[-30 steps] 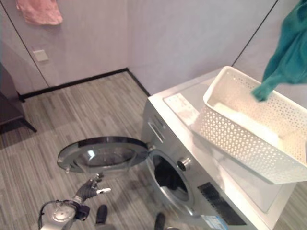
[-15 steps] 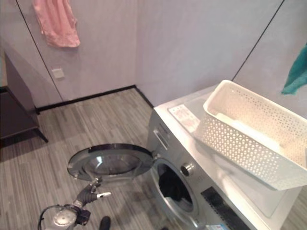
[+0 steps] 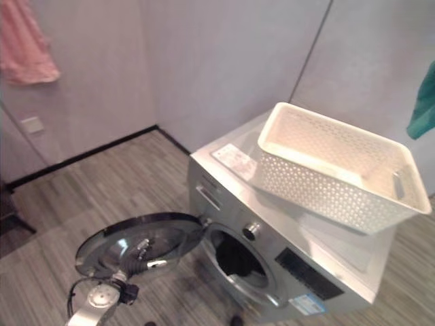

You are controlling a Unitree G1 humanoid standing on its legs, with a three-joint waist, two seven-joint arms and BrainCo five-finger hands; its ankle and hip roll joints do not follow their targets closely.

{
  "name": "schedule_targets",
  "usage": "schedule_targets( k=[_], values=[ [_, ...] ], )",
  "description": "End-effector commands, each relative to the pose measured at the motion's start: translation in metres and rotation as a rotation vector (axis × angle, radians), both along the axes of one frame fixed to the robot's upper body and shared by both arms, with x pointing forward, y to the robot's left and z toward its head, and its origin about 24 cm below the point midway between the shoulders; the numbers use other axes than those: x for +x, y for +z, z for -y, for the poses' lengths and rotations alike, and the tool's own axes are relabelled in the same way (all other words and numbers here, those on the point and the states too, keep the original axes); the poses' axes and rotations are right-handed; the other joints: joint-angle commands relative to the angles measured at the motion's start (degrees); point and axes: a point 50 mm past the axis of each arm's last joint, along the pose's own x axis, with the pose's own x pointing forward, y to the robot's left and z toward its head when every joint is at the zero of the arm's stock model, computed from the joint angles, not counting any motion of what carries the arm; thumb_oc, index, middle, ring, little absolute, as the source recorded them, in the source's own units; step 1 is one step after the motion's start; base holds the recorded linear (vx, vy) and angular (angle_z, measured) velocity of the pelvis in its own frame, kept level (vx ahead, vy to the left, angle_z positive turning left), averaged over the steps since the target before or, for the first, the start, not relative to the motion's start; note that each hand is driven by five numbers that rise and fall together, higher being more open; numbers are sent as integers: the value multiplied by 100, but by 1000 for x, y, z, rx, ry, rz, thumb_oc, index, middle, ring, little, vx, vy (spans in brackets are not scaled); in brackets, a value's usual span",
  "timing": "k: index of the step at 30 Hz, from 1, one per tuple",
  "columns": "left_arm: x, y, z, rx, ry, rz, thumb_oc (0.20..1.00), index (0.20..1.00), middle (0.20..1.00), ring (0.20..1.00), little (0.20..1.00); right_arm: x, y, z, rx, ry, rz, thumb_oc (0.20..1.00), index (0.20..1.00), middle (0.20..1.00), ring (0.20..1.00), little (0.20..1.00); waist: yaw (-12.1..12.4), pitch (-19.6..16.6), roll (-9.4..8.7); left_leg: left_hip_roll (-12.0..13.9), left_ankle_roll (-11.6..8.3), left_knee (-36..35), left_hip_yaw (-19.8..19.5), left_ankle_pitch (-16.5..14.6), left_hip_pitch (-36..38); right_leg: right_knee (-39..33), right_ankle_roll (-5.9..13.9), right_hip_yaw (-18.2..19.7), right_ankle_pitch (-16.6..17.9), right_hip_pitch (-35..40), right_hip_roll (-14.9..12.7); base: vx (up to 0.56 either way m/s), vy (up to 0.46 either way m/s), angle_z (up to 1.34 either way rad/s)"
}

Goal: Grab the laundry basket,head to the washer,open it,put in the laundry and shut it.

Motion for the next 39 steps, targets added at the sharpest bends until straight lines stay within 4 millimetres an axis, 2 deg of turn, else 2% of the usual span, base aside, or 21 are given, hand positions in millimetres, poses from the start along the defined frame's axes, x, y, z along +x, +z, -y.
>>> schedule_targets(
  k=[1,3,5,7,9,13,14,16,17,20,24,26,27,28,29,30,31,32,35,36,39],
  values=[
    [24,33,-1,60,-26,187,1000,1000,1000,1000,1000,-36,30,-8,-36,10,241,200,200,200,200,200,276,195,240,-216,776,367,247,-1344,411,688,391,-134,127,-575,-424,-259,182,-61],
    [26,37,-8,73,15,210,1000,1000,1000,1000,1000,-36,12,-12,-21,56,213,200,200,200,200,200,326,273,327,-187,828,422,476,-1246,289,1191,227,-582,-205,-494,-372,-275,170,-105],
    [27,41,-13,89,42,226,1000,1000,1000,1000,1000,-38,-9,-15,3,106,177,200,200,200,200,200,381,286,407,-137,906,461,688,-1119,149,2057,96,-1053,-498,-426,-309,-238,161,-159],
    [23,42,-17,99,52,224,1000,1000,1000,1000,1000,-40,-28,-20,38,150,136,200,200,200,200,200,436,208,378,-149,950,466,878,-1071,72,2704,85,-1289,-741,-411,-252,-150,104,-68],
    [20,42,-20,103,71,227,1000,1000,1000,1000,1000,-37,-43,-26,63,203,99,200,200,200,200,200,490,119,350,-212,1011,494,1042,-1034,-27,2900,86,-1420,-827,-237,-138,-130,56,-30],
    [8,41,-32,109,134,218,1000,1000,1000,1000,1000,-29,-75,-45,139,356,21,200,200,200,200,200,752,-100,101,-430,1062,645,1384,-1121,-265,2494,248,-1329,-721,362,69,-130,7,-74],
    [6,43,-36,110,159,229,1000,1000,1000,1000,1000,-29,-81,-53,155,403,3,200,200,200,200,200,862,-121,68,-412,1040,668,1518,-1099,-341,2225,189,-1326,-814,491,78,-196,-50,-91],
    [2,44,-41,115,185,228,1000,1000,1000,1000,1000,-27,-86,-62,172,462,-7,200,200,200,200,200,1014,-82,56,-312,972,812,1655,-1036,-465,1873,30,-1375,-985,554,29,-199,-103,-54],
    [0,42,-42,116,196,221,1000,1000,1000,1000,1000,-26,-90,-67,182,490,-16,200,200,200,200,200,1102,-85,87,-240,940,843,1758,-1005,-557,1510,-51,-1447,-1276,699,60,-120,-101,-53],
    [-7,37,-42,120,207,200,1000,1000,1000,1000,1000,-21,-96,-77,206,568,-60,200,200,200,200,200,1205,-68,71,-37,802,1049,1903,-866,-802,806,-172,-1423,-1514,993,219,-177,-132,-51],
    [-9,32,-39,102,217,188,1000,1000,1000,1000,1000,-17,-101,-85,243,649,-110,200,200,200,200,200,1231,6,103,142,650,1189,1879,-684,-1001,438,-276,-1363,-1614,1076,401,-168,-113,-14],
    [-8,31,-35,88,208,190,1000,1000,1000,1000,1000,-16,-123,-98,357,792,-210,200,200,200,200,200,1183,111,209,244,535,1087,1803,-404,-1072,244,-355,-1273,-1664,1107,581,-187,-100,7],
    [-8,31,-36,90,208,189,1000,1000,1000,1000,1000,-16,-123,-98,360,795,-213,200,200,200,200,200,1173,108,205,250,528,1076,1794,-387,-1067,247,-365,-1279,-1666,1111,592,-111,-54,6],
    [-8,31,-35,87,208,186,1000,1000,1000,1000,1000,-16,-130,-100,405,832,-244,200,200,200,200,200,1155,134,226,262,516,1053,1772,-342,-1077,257,-395,-1277,-1683,1103,617,-104,-48,3],
    [-8,29,-33,78,204,182,1000,1000,1000,1000,1000,-15,-146,-110,504,937,-321,200,200,200,200,200,1129,185,276,289,494,1005,1750,-250,-1084,232,-416,-1255,-1724,1111,668,-101,-45,6],
    [-9,29,-34,80,204,181,1000,1000,1000,1000,1000,-15,-147,-110,506,939,-325,200,200,200,200,200,1119,176,269,289,491,998,1743,-242,-1081,230,-421,-1260,-1724,1115,672,-134,-64,10],
    [-12,27,-32,69,202,171,1000,1000,1000,1000,1000,-17,-167,-121,629,1052,-418,200,200,200,200,200,1110,229,312,310,477,978,1690,-156,-1121,237,-467,-1259,-1771,1105,723,-64,-40,13],
    [-13,27,-33,72,203,167,1000,1000,1000,1000,1000,-17,-168,-121,634,1056,-423,200,200,200,200,200,1093,208,301,313,473,974,1679,-147,-1126,242,-474,-1268,-1777,1103,729,-91,-43,22],
    [-22,21,-31,51,204,132,1000,1000,1000,1000,1000,-19,-205,-136,923,1248,-568,200,200,200,200,200,1060,265,339,340,440,973,1610,-37,-1183,280,-561,-1296,-1829,1071,792,-59,-28,12],
    [-27,16,-31,44,199,101,1000,1000,1000,1000,1000,-24,-226,-148,1083,1364,-669,200,200,200,200,200,1059,318,375,356,419,943,1568,40,-1191,302,-602,-1325,-1857,1052,824,-66,-23,4],
    [-32,10,-31,29,197,66,1000,1000,1000,1000,1000,-30,-243,-158,1278,1508,-736,200,200,200,200,200,1057,356,390,362,400,907,1525,105,-1196,331,-636,-1356,-1874,1021,848,-35,-16,9]
  ],
)
